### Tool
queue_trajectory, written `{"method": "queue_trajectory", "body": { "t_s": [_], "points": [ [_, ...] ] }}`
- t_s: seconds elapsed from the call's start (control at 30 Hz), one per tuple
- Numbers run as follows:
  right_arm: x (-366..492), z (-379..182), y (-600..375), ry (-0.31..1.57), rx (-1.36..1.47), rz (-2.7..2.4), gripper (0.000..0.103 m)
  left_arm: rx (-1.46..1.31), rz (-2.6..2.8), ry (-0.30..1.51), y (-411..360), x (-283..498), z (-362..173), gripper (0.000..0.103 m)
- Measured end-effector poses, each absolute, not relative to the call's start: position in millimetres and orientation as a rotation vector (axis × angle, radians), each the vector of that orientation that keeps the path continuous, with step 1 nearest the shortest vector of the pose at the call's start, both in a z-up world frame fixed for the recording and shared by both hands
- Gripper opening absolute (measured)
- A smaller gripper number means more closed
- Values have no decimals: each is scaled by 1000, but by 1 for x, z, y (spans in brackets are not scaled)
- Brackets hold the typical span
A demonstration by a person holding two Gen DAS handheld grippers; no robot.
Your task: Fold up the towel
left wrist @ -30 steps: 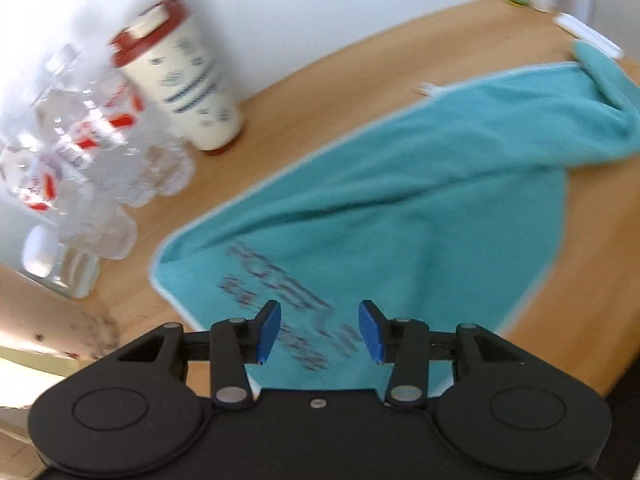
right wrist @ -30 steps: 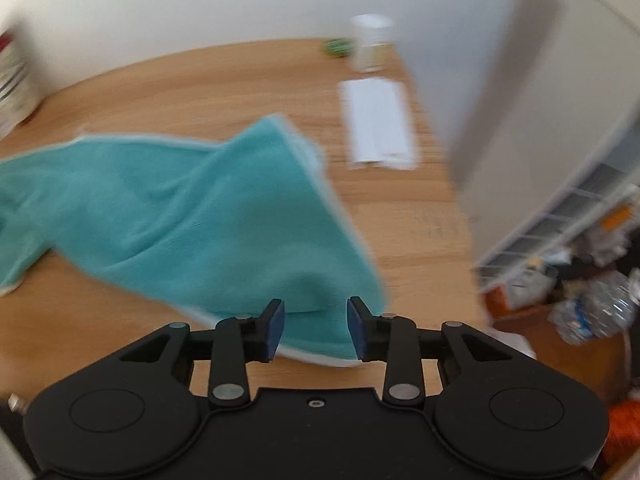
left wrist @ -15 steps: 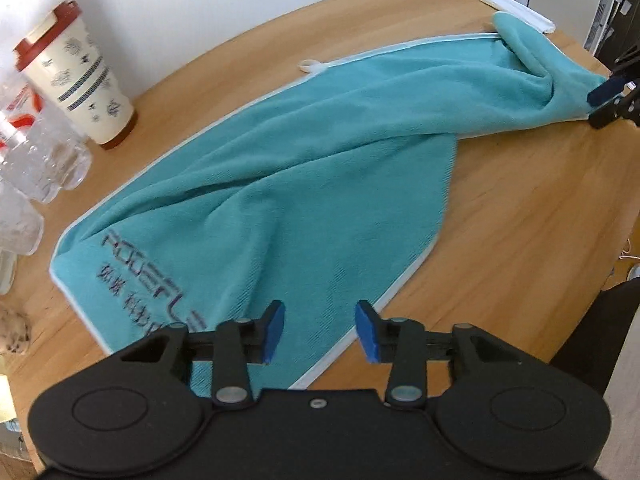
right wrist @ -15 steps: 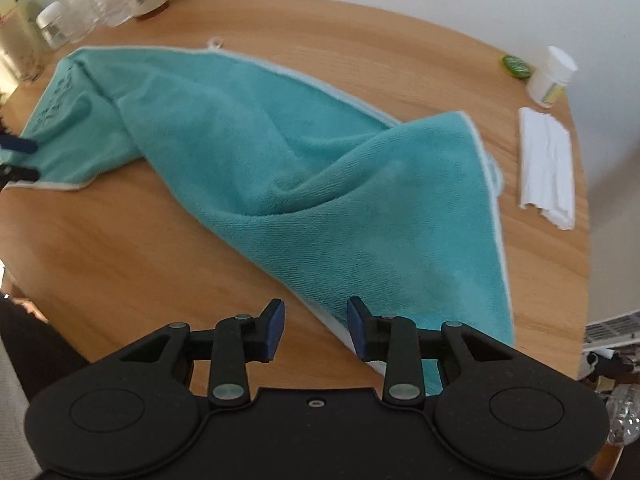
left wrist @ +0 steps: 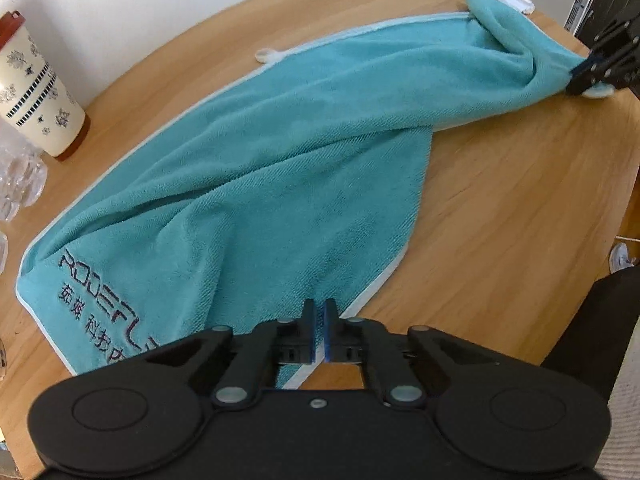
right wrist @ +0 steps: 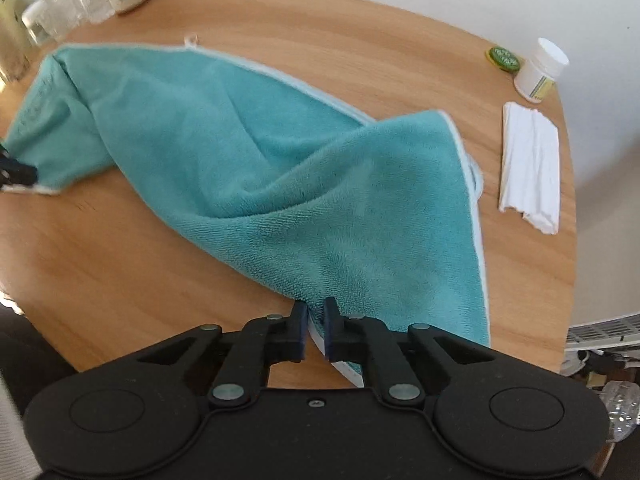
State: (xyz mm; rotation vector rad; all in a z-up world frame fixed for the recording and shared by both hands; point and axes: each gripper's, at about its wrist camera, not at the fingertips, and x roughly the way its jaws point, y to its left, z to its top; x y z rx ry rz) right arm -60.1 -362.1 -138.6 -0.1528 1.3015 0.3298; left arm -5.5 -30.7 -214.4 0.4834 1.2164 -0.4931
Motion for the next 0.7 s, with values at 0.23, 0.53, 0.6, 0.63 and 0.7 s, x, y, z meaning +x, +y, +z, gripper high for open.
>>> {"method": "queue_trajectory", "body": {
  "t_s": [0.23, 0.53, 0.6, 0.63, 0.7],
  "points": [
    [-59, -99, -397, 1287, 59, 362, 8, 357, -412, 1291, 8, 10, -198, 1],
    [-76, -124, -394, 1418, -57, 430, 16, 349, -379, 1335, 37, 5, -187, 0],
    [-82, -133, -388, 1443, -110, 432, 17, 376, -368, 1351, 41, 2, -195, 0],
    [-86, -133, -386, 1422, -144, 425, 17, 377, -356, 1356, 44, 3, -197, 0],
    [-87, -127, -392, 1392, -122, 410, 31, 361, -322, 1354, 50, 7, -201, 1]
  ]
}}
